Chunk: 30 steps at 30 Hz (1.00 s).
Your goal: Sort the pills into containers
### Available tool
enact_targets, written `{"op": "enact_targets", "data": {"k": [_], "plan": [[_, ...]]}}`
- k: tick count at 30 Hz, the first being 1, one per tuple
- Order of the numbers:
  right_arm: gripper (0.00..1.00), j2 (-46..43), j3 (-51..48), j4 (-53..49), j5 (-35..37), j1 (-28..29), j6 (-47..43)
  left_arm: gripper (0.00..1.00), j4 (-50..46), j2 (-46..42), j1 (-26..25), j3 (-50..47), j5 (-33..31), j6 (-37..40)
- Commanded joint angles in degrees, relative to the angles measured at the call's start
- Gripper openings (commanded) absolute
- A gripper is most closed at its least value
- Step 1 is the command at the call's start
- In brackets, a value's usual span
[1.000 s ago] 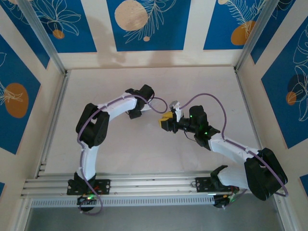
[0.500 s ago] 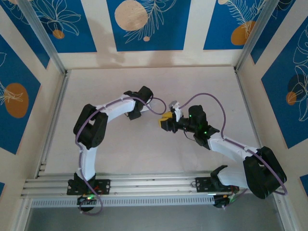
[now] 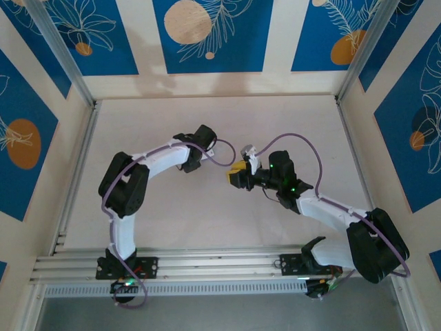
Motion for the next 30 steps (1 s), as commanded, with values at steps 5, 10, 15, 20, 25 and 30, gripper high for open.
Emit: {"op": "enact_targets", "data": {"k": [5,10,15,20,25,30], "plan": [[0.00,0.70,1.98,0.05,-1.39,0.44,-0.96,0.00,2.29,-2.97,0.70,-1.98,-1.11,-2.46],[0.00,0.69,2.03,0.07,-1.28,0.43,-1.06,0.00,4.51,-4.70,0.85,-3.82,-0.61,-3.97],[0.00,0.83,2.09,0.02,-0.96,0.42,-1.39,0.00,8.60,-7.64,0.84,-6.59,-0.45,-5.40],[0.00,0.11,2.96,-1.33,-0.62,-0.47,-1.51,0.00,15.64,-14.32,0.91,-10.87,3.05,-7.81],[0.00,-4.78,6.89,-7.90,-1.26,-1.36,-1.06,0.00,33.52,-28.14,0.84,-22.68,16.61,-9.17],[0.00,-10.56,12.67,-16.18,-1.40,-1.82,-2.38,0.00,58.23,-42.10,0.88,-37.96,34.56,-9.74]]}}
